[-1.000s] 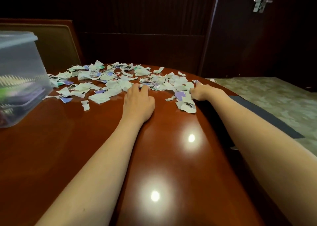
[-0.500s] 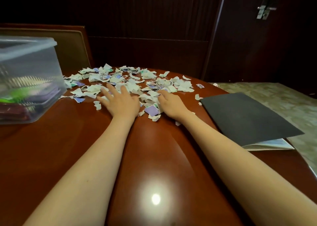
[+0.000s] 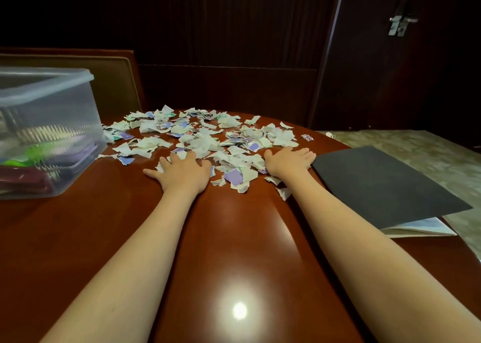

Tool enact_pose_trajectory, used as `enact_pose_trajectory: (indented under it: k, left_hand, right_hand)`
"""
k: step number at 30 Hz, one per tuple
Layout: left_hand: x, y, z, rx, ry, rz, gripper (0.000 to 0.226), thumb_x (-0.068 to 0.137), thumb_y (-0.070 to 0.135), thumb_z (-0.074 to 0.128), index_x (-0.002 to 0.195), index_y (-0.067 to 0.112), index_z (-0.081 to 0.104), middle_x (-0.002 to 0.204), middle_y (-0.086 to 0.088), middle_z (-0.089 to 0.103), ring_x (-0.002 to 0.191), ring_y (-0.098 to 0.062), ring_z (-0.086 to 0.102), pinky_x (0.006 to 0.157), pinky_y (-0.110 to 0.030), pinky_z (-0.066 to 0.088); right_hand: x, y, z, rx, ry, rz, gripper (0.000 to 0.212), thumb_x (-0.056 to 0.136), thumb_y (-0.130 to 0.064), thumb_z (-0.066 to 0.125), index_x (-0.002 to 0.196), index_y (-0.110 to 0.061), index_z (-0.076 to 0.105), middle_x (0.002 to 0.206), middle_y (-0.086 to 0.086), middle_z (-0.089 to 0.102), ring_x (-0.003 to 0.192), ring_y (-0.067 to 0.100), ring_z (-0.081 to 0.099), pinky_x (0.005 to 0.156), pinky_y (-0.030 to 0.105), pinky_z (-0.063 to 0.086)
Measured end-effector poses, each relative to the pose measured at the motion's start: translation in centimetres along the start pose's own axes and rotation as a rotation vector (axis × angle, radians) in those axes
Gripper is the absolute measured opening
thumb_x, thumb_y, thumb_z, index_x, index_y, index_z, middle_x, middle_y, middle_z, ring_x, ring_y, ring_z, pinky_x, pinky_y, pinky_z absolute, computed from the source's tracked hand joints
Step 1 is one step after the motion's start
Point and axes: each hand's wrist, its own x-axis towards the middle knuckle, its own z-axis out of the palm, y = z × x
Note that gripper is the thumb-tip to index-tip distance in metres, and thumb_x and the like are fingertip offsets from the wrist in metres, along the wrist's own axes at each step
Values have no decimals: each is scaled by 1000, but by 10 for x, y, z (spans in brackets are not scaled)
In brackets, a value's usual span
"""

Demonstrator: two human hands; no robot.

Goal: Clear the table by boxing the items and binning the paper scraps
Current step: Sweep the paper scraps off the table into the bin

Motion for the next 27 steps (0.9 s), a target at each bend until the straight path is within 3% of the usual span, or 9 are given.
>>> enact_pose_trajectory:
  k: [4,9,11,13,16,20,22,25,27]
  left_hand:
    - [1,0,1,-3,0,9,55,97,49,22,147,27,28,155,-14,16,144,-36,7,107,-66,-1]
    - [-1,0,0,-20,1,22,53,98,46,22,146,26,29,155,-15,18,144,-35,8,108,-65,0]
    - [-3,0,-1,-25,6,38,51,98,44,22,146,27,30,155,-14,19,144,-35,10,109,-64,1]
    - [-4,0,-1,-26,13,56,50,99,42,22,145,27,31,154,-13,20,144,-34,11,109,-64,2]
    - [-6,0,-2,-32,17,71,49,99,41,22,145,27,32,154,-13,22,143,-34,13,109,-63,3]
    - [-7,-1,-1,-41,23,89,49,99,41,22,144,27,33,153,-13,25,143,-33,16,110,-62,4]
    - [-7,-2,0,-50,26,100,49,99,41,22,144,27,34,152,-12,27,142,-33,17,111,-61,6]
    - [-8,-3,0,-74,32,123,48,99,40,23,142,27,37,150,-12,31,140,-32,22,112,-59,10]
    - [-10,-3,-1,-100,36,165,46,99,37,24,140,26,41,148,-11,35,138,-31,27,113,-56,12]
  right_hand:
    - [-3,0,3,-33,78,-111,66,98,-49,17,145,-3,26,148,27,28,139,39,24,116,48,5]
    - [-23,-3,3,159,168,-343,48,99,-35,24,127,-2,47,125,19,54,114,34,51,99,42,36]
    - [-28,-3,2,143,226,-347,48,100,-34,23,128,-4,47,130,19,49,120,34,45,106,43,27]
    - [-29,1,2,30,235,-214,58,99,-42,20,140,-5,36,147,25,29,136,37,27,114,46,11]
    - [-32,6,4,-12,57,-46,69,97,-52,16,149,-5,17,154,26,10,143,39,8,116,46,0]
    - [-42,2,4,64,-6,-81,69,97,-52,17,150,-9,11,154,27,6,143,41,4,116,47,1]
    - [-45,3,7,114,21,-134,64,98,-48,21,148,-8,19,152,28,16,141,42,14,116,46,10]
    - [-45,5,11,317,147,-317,47,98,-36,28,132,-7,43,131,19,48,120,34,46,96,39,38]
    - [-48,7,9,558,230,-408,34,96,-27,32,109,-7,57,105,12,60,94,26,55,71,32,40]
